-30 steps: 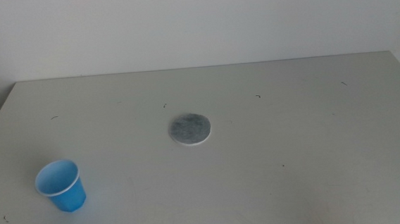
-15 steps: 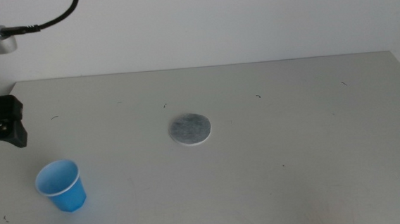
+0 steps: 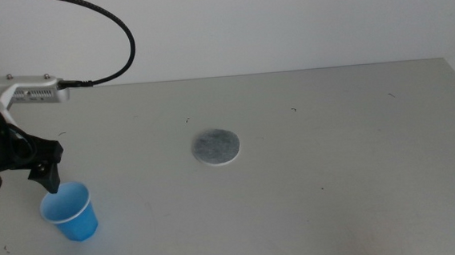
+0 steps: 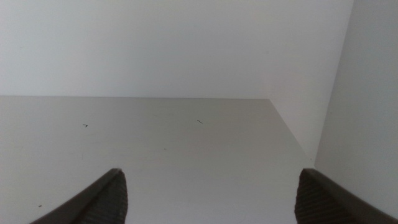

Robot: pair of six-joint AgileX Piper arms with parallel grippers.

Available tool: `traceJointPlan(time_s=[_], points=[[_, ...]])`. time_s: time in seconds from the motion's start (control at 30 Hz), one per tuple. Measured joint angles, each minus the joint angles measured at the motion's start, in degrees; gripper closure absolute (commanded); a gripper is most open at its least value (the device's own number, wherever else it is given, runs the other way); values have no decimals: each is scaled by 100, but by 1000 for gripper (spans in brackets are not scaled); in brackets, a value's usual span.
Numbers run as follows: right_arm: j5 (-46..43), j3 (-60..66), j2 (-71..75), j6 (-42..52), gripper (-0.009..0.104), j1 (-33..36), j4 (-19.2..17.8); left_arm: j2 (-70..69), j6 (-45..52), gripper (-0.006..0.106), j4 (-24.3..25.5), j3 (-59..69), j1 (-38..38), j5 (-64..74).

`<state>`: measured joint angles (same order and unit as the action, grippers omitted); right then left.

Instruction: Place an empty cup on a cup mat.

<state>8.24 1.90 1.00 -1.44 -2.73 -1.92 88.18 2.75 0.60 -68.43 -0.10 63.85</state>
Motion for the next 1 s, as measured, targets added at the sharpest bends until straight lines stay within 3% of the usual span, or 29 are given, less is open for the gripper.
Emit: traceJointPlan(time_s=[0.6,0.7,0.87,1.0], points=[[0,0,0,0,1,0,0,1548,443,-1,78,-6,0,-554],[0,0,0,0,1,0,0,1631,482,14,78,-6,0,-582],[0,0,0,0,1,0,0,1660,495,61,3,-6,0,-647],[0,0,0,0,1,0,0,1661,495,92,-137,-6,0,-672]])
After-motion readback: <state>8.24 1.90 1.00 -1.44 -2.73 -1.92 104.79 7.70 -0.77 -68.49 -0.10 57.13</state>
